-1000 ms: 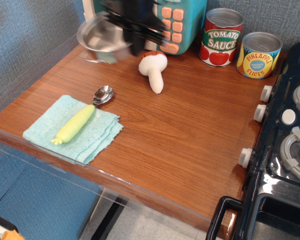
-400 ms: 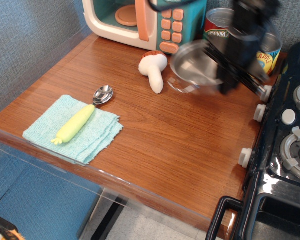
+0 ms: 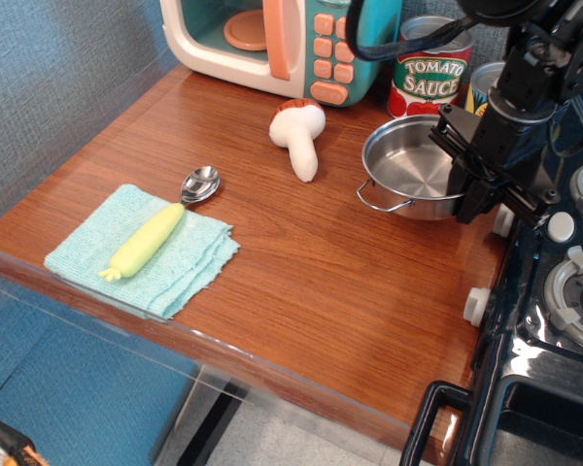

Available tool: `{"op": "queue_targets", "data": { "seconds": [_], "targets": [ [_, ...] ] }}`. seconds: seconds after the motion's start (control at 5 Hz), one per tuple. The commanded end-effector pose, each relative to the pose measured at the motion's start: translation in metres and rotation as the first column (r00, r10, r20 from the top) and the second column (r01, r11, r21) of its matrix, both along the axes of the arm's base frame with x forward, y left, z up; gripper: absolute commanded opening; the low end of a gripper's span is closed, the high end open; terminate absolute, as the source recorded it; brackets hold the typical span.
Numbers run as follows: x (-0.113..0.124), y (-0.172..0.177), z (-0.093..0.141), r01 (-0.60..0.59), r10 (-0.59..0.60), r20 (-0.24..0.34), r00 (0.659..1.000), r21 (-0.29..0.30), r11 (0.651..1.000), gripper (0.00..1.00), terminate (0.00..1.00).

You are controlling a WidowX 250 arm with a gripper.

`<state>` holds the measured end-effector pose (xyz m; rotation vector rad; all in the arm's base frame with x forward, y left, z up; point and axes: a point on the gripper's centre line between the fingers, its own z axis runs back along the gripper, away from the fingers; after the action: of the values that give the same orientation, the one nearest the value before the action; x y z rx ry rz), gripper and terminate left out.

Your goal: Move the pot in front of the cans

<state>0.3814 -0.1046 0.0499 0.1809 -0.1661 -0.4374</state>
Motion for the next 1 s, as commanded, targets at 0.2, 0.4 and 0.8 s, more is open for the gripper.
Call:
{"op": "queue_targets", "data": {
  "seconds": [0.2, 0.4, 0.8],
  "targets": [
    [0.011, 0.033, -0.019, -0.071, 0.071, 0.004, 0.997, 0.049, 0.996, 0.0, 0.0],
    [0.012, 0.047, -0.024, -0.115, 0.115, -0.023, 0.993, 0.002, 0.993, 0.0, 0.0],
    [0.008, 0.046, 0.002, -0.082, 0.083, 0.006, 0.997, -0.102, 0.991, 1.0, 0.0]
  ]
}}
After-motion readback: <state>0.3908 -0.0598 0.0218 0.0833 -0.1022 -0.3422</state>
